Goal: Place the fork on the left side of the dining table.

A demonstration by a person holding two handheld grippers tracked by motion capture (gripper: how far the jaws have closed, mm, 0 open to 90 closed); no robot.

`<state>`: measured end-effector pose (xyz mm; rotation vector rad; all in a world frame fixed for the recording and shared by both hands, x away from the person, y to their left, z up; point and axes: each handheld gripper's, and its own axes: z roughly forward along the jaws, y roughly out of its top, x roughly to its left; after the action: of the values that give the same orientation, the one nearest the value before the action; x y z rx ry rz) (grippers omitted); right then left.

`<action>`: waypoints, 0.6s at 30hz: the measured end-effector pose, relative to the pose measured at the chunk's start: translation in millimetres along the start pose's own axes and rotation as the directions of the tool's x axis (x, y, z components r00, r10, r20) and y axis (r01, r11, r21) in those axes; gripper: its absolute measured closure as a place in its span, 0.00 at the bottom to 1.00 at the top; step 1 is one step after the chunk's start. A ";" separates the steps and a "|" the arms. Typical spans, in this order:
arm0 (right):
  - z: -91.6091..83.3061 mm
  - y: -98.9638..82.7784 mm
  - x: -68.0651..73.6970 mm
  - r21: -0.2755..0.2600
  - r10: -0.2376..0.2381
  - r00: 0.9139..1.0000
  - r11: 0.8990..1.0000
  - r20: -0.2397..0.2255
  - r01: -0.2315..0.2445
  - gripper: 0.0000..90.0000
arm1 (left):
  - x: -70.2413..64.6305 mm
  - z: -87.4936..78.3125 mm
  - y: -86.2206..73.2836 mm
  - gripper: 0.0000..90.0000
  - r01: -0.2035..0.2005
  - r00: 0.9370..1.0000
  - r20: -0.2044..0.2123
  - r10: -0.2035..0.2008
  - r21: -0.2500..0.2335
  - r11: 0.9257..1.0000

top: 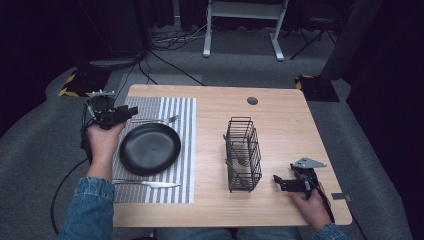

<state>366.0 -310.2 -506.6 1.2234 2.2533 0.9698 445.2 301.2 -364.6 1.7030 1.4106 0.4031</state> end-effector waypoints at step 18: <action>0.2 0.2 0.1 -0.003 -0.002 1.000 1.000 -0.003 0.002 0.14 | -53.2 -57.8 -35.5 0.56 -0.134 0.986 0.085 0.140 -0.071 0.988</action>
<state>366.2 -310.0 -506.6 1.2195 2.2539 0.9740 365.3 275.7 -344.5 1.7482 1.2071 0.4378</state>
